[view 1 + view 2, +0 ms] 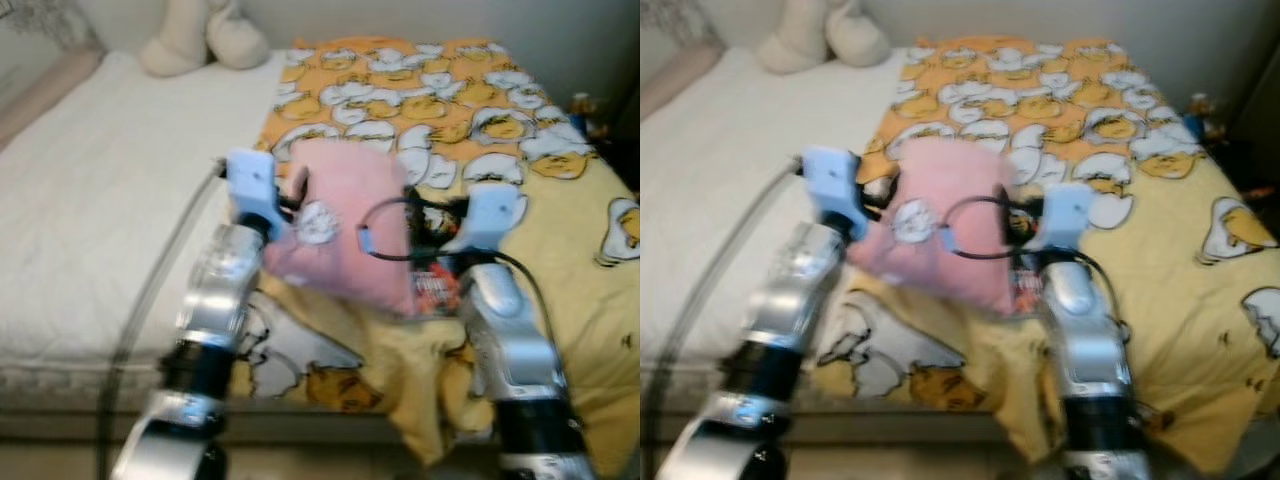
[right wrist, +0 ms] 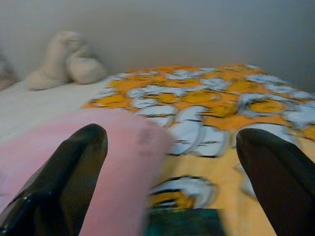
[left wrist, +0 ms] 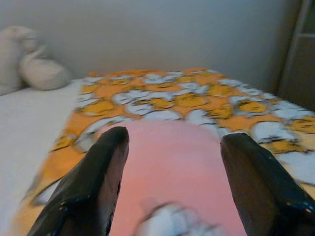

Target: Clean up the room

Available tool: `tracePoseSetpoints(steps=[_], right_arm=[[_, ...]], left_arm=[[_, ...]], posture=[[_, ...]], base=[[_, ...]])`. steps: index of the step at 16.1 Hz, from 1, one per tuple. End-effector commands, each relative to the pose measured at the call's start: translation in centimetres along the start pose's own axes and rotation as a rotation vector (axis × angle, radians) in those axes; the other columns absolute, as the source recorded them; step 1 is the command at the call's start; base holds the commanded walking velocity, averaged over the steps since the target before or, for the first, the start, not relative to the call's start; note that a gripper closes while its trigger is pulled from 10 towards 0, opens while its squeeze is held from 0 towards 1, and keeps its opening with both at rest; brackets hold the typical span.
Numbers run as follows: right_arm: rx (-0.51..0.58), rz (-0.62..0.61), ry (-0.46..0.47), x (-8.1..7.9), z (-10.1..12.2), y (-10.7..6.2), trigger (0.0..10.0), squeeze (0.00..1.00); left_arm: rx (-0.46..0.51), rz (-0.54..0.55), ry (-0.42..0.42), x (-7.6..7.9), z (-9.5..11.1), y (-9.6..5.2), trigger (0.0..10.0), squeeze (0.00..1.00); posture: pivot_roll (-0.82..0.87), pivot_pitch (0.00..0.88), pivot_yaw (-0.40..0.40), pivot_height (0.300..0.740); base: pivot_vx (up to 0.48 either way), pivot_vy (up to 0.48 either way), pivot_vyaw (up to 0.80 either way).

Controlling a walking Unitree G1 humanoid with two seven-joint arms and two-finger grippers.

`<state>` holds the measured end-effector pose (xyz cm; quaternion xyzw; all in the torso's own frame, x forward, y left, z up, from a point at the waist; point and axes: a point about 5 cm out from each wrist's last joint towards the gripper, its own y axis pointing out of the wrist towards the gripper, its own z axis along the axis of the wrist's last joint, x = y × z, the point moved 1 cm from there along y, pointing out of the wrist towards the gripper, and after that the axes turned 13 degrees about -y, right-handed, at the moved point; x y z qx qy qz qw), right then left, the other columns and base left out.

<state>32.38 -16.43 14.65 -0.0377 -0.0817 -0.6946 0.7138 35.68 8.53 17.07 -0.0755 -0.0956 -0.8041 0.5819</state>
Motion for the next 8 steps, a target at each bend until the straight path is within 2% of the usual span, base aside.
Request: tracePoseSetpoints(steps=[1, 2, 3, 5, 6, 7, 8], right_arm=[[-0.017, 0.022, 0.054, -0.9, 0.3, 0.4, 10.0, 0.00], [-0.097, 0.018, 0.058, -0.5, 0.4, 1.5, 10.0, 0.00], [-0.118, 0.022, 0.051, -0.4, 0.5, 2.0, 10.0, 0.00], [-0.201, 0.003, 0.105, 0.0, 0.5, 4.0, 10.0, 0.00], [-0.291, 0.020, 0.148, -0.2, -0.3, 5.0, 10.0, 0.00], [-0.342, 0.051, 0.167, -0.6, -0.8, 5.4, 10.0, 0.00], [-0.385, 0.039, 0.173, -0.4, -1.3, 5.8, 10.0, 0.00]], left_arm=[[0.028, 0.049, 0.028, -1.9, 1.6, 0.2, 10.0, 0.00], [0.020, 0.083, 0.068, -3.9, 3.7, 1.3, 10.0, 0.00], [0.013, 0.094, 0.078, -4.5, 4.3, 1.7, 10.0, 0.00], [-0.119, 0.068, 0.105, -5.6, 4.5, 3.3, 10.0, 0.00], [-0.234, 0.033, 0.090, -5.8, 3.3, 3.8, 10.0, 0.00], [-0.289, 0.023, 0.043, -5.9, 2.7, 3.9, 10.0, 0.00], [-0.338, 0.012, -0.053, -6.0, 2.0, 4.0, 10.0, 0.00]], posture=[[-0.16, 0.000, 0.065, 0.732], [-0.16, 0.000, 0.065, 0.732], [-0.17, 0.000, 0.065, 0.732], [-0.17, 0.000, 0.065, 0.732], [-0.17, 0.000, 0.069, 0.732], [-0.17, 0.000, 0.073, 0.732], [-0.18, 0.014, 0.080, 0.732]], base=[[0.000, 0.000, 0.00], [0.000, 0.000, 0.00], [0.000, 0.000, 0.00], [0.000, 0.000, 0.00], [0.000, 0.000, 0.00], [0.000, 0.000, 0.00], [0.000, 0.000, 0.00]])
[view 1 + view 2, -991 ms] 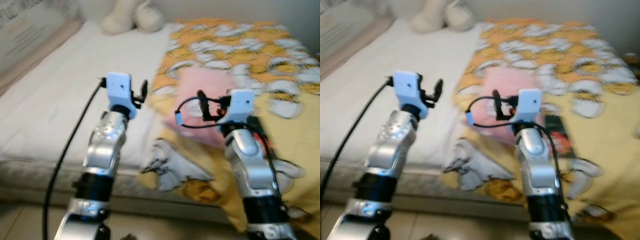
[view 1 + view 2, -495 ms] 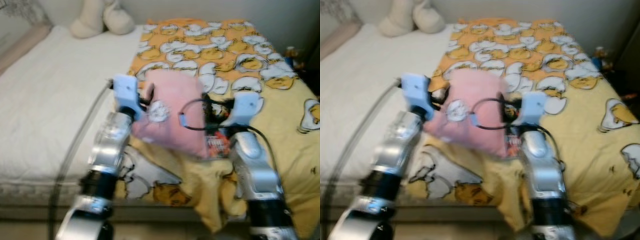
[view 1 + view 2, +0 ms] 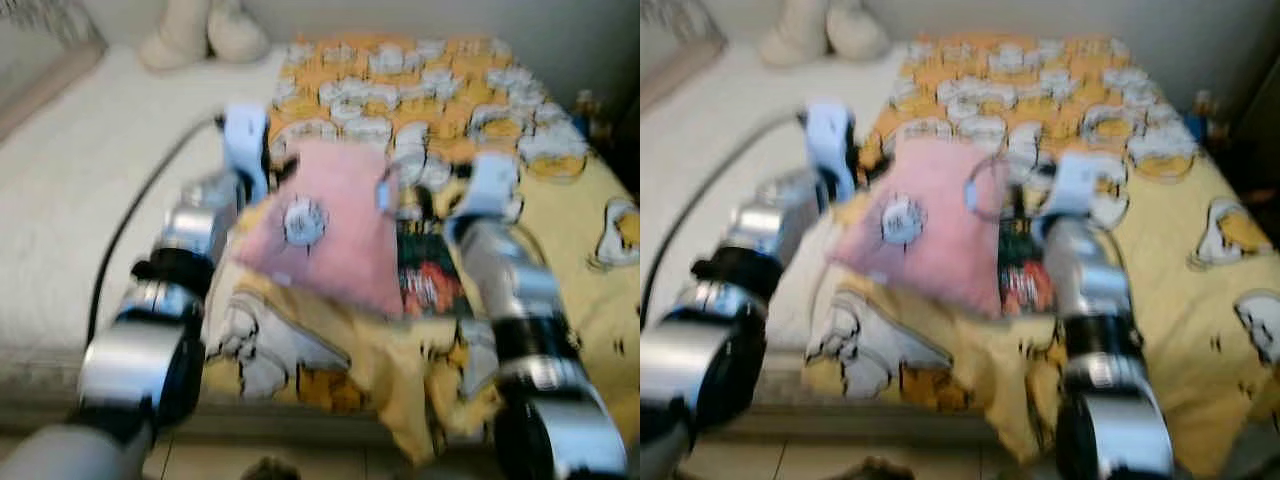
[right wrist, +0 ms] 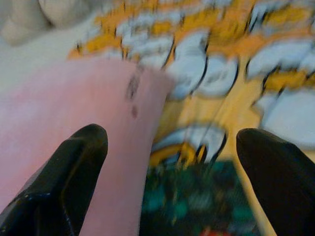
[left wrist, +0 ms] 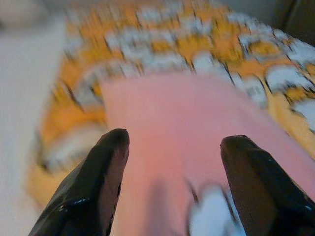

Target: Clean up the room

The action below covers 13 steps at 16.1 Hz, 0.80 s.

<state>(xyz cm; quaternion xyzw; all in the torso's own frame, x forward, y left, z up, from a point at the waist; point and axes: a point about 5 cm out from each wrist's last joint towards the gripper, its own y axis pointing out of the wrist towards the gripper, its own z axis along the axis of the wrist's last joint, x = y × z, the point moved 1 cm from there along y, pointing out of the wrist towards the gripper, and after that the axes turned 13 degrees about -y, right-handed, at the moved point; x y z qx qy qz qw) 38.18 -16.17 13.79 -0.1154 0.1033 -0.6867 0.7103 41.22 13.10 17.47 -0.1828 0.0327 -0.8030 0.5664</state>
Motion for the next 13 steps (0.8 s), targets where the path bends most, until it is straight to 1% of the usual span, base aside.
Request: tracePoseSetpoints(steps=[1, 2, 3, 5, 6, 7, 8, 9, 10, 11, 12, 13], right_arm=[[-0.029, -0.002, 0.016, 0.1, -0.1, 0.3, 10.0, 0.00], [-0.032, -0.005, 0.064, 0.6, 0.6, 0.6, 10.0, 0.00], [-0.040, 0.005, 0.085, 0.5, 0.6, 0.7, 10.0, 0.00], [-0.078, 0.014, 0.116, 0.2, -0.1, 1.1, 10.0, 0.00], [-0.087, 0.016, 0.136, 0.1, -0.3, 1.3, 10.0, 0.00], [-0.099, 0.017, 0.180, -0.1, -0.8, 1.5, 10.0, 0.00], [-0.116, 0.031, 0.240, -0.7, -1.5, 1.7, 10.0, 0.00], [-0.127, 0.043, 0.267, -1.1, -2.0, 1.8, 10.0, 0.00], [-0.149, 0.059, 0.302, -1.8, -2.9, 1.9, 10.0, 0.00], [-0.140, 0.089, 0.309, -3.0, -3.4, 2.0, 7.7, 0.00], [-0.125, 0.132, 0.326, -4.4, -3.3, 2.0, 0.0, 0.00], [-0.115, 0.164, 0.349, -5.3, -3.2, 2.0, 0.0, 0.00]], left_arm=[[-0.021, -0.024, -0.063, -0.1, 0.3, 0.1, 10.0, 0.00], [-0.041, -0.002, -0.075, -0.9, 0.4, -0.1, 10.0, 0.00], [-0.050, 0.026, -0.070, -1.6, 0.3, -0.2, 10.0, 0.00], [-0.060, 0.074, -0.082, -2.5, -0.1, -0.4, 10.0, 0.00], [-0.064, 0.068, -0.098, -2.4, -0.3, -0.3, 10.0, 0.00], [-0.075, 0.055, -0.127, -2.0, -0.7, -0.2, 10.0, 0.00], [-0.093, 0.052, -0.135, -1.7, -1.5, 0.0, 10.0, 0.00], [-0.098, 0.052, -0.141, -1.6, -1.8, 0.1, 10.0, 0.00], [-0.093, 0.049, -0.164, -1.3, -2.2, 0.2, 10.0, 0.00], [-0.086, 0.026, -0.189, -0.6, -2.6, 0.5, 10.0, 0.00], [-0.076, -0.007, -0.208, 0.6, -2.8, 0.9, 7.9, 0.00], [-0.076, -0.042, -0.209, 1.6, -2.8, 1.2, 0.0, 0.00]], posture=[[-0.18, 0.014, 0.080, 0.732], [-0.19, 0.054, 0.089, 0.732], [-0.19, 0.077, 0.094, 0.732], [-0.19, 0.139, 0.100, 0.732], [-0.19, 0.161, 0.099, 0.732], [-0.18, 0.182, 0.099, 0.732], [-0.19, 0.206, 0.099, 0.732], [-0.20, 0.218, 0.100, 0.732], [-0.20, 0.232, 0.104, 0.732], [-0.19, 0.240, 0.098, 0.732], [-0.19, 0.252, 0.101, 0.732], [-0.18, 0.252, 0.100, 0.732]], base=[[0.000, 0.000, 0.00], [0.000, 0.000, 0.00], [0.000, 0.000, 0.00], [0.000, 0.000, 0.00], [0.000, 0.000, 0.00], [0.000, 0.000, 0.00], [0.000, 0.000, 0.00], [0.000, 0.000, 0.00], [0.000, 0.000, 0.00], [0.000, 0.000, 0.00], [0.000, 0.000, 0.00], [0.000, 0.000, 0.00]])
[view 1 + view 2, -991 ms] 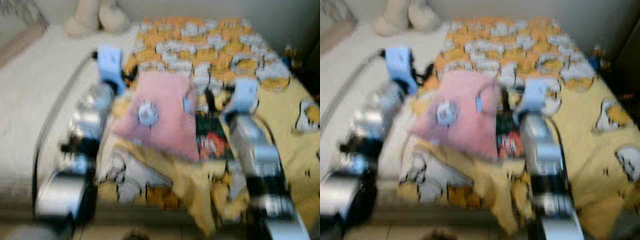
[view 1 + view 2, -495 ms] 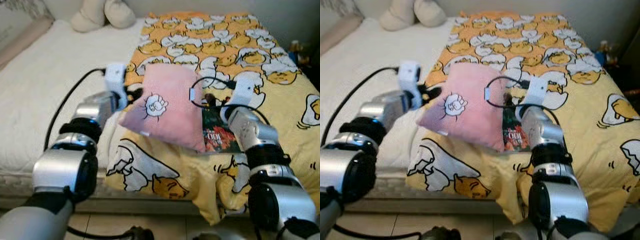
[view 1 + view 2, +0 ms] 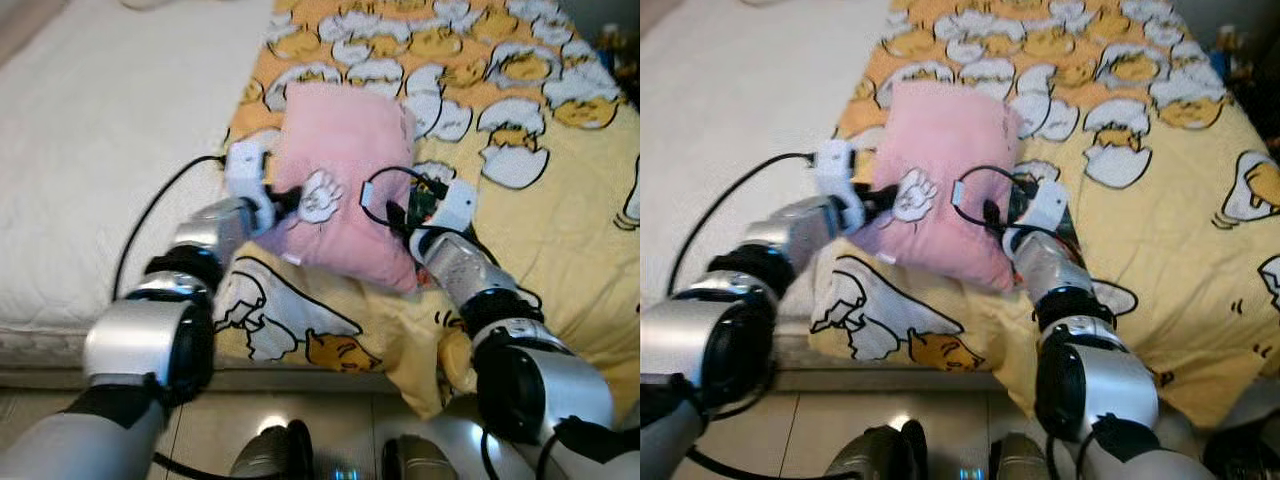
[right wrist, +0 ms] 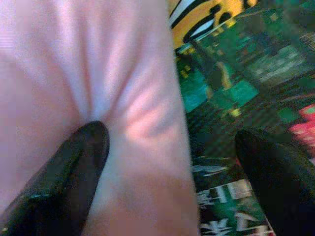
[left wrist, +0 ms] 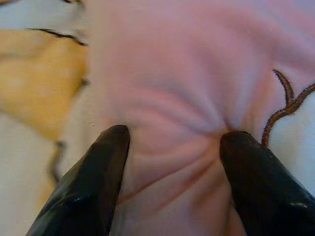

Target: Clean up the room

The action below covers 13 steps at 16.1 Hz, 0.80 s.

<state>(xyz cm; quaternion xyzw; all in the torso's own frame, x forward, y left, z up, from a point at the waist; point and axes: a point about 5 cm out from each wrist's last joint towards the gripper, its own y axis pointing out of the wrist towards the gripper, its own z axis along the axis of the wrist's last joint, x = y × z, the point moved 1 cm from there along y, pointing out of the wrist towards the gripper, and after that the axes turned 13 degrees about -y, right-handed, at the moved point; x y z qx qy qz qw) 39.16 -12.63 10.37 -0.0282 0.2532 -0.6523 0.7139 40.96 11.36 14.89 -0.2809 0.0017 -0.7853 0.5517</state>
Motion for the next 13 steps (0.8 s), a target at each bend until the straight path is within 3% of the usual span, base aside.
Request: tracePoseSetpoints(steps=[1, 2, 3, 8, 10, 13], right_arm=[[-0.030, 0.068, 0.042, -2.1, -1.0, 0.3, 0.0, 0.00], [-0.025, 0.113, 0.106, -3.4, -1.1, 0.4, 0.0, 0.00], [-0.017, 0.139, 0.135, -3.8, -1.1, 0.4, 0.0, 0.00], [-0.025, 0.171, 0.209, -4.2, -2.0, 0.3, 0.0, 0.00], [-0.031, 0.152, 0.193, -3.9, -2.6, 0.3, 0.0, 0.00], [-0.017, 0.136, 0.132, -3.0, -2.6, 0.2, 0.0, 0.00]], left_arm=[[-0.018, -0.053, -0.002, 1.2, -0.4, 0.4, 0.0, 0.00], [-0.041, -0.111, -0.006, 2.3, -1.0, 0.7, 0.0, 0.00], [-0.053, -0.123, -0.021, 2.3, -1.5, 0.7, 0.0, 0.00], [-0.095, -0.166, -0.120, 1.9, -3.0, 0.5, 0.0, 0.00], [-0.098, -0.169, -0.145, 1.7, -3.2, 0.4, 0.0, 0.00], [-0.093, -0.183, -0.117, 1.7, -3.2, 0.3, 0.0, 0.00]], posture=[[-0.18, 0.253, 0.099, 0.732], [-0.18, 0.251, 0.099, 0.732], [-0.18, 0.248, 0.096, 0.732], [-0.17, 0.255, 0.091, 0.732], [-0.16, 0.259, 0.088, 0.732], [-0.16, 0.261, 0.080, 0.732]], base=[[0.000, 0.000, 0.00], [0.000, 0.000, 0.00], [0.000, 0.000, 0.00], [0.000, 0.000, 0.00], [0.000, 0.000, 0.00], [0.000, 0.000, 0.00]])
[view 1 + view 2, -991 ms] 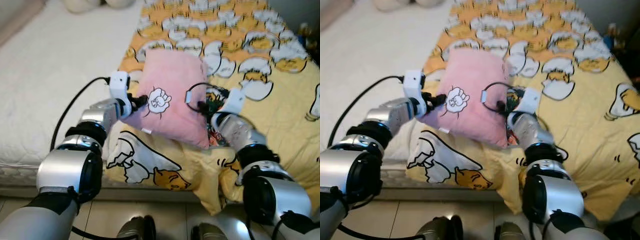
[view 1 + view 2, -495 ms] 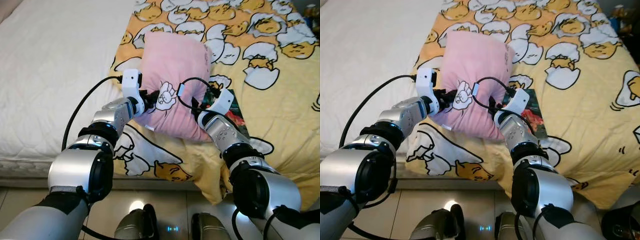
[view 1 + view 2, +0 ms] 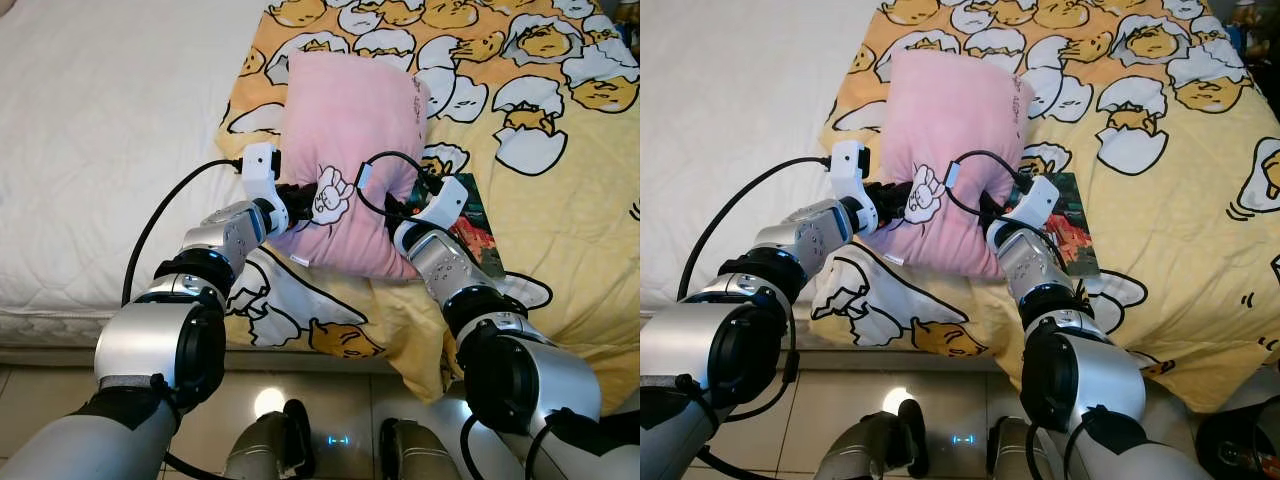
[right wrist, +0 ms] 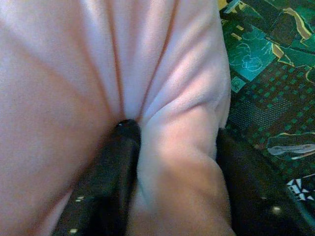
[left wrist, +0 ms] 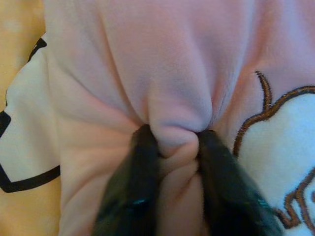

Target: Clean up the room

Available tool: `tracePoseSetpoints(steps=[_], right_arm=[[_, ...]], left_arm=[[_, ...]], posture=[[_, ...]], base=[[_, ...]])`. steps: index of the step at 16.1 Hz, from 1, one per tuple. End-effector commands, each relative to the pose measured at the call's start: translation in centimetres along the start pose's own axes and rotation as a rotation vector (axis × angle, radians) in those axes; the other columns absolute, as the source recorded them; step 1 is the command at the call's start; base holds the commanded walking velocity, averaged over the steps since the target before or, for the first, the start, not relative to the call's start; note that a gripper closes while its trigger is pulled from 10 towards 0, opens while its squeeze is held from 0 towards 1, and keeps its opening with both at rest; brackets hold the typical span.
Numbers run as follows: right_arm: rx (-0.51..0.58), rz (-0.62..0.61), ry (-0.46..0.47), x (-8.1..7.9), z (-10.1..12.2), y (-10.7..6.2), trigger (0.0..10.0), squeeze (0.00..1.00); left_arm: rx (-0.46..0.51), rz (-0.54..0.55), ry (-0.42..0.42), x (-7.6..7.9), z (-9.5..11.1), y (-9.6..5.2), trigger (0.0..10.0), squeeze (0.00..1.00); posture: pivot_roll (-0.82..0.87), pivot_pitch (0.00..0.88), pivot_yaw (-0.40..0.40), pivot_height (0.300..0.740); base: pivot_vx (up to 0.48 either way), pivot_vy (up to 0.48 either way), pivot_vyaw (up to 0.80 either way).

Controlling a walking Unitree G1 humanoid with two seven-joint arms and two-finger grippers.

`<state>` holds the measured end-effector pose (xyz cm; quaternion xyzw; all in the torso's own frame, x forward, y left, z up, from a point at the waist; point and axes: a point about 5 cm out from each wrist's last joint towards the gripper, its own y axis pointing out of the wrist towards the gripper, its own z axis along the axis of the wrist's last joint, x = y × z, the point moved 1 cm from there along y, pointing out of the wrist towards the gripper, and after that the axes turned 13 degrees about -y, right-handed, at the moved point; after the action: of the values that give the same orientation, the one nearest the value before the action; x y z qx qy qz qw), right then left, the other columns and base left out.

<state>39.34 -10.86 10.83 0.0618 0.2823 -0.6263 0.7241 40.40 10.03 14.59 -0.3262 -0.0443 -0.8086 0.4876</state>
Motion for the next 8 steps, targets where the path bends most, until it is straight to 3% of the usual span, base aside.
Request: tracePoseSetpoints(steps=[1, 4, 6, 8], right_arm=[[-0.098, 0.028, -0.024, -0.62, -2.75, -0.19, 0.0, 0.00], [-0.094, 0.024, -0.056, -0.06, -2.79, -0.33, 0.0, 0.00], [-0.095, 0.023, -0.058, 0.06, -2.84, -0.37, 0.0, 0.00], [-0.093, 0.037, -0.069, -0.05, -2.84, -0.36, 0.0, 0.00]], left_arm=[[-0.077, -0.026, -0.006, 0.23, -2.32, 0.30, 0.0, 0.00], [-0.074, -0.055, 0.024, 0.61, -2.58, 0.44, 0.0, 0.00], [-0.072, 0.008, 0.079, 0.01, -2.58, 0.34, 0.0, 0.00], [-0.034, 0.020, 0.046, -0.05, -2.14, 0.33, 0.0, 0.00]], posture=[[-0.16, 0.260, 0.079, 0.732], [-0.16, 0.254, 0.079, 0.732], [-0.16, 0.244, 0.079, 0.732], [-0.16, 0.222, 0.080, 0.732]], base=[[0.000, 0.000, 0.00], [0.000, 0.000, 0.00], [0.000, 0.000, 0.00], [0.000, 0.000, 0.00]])
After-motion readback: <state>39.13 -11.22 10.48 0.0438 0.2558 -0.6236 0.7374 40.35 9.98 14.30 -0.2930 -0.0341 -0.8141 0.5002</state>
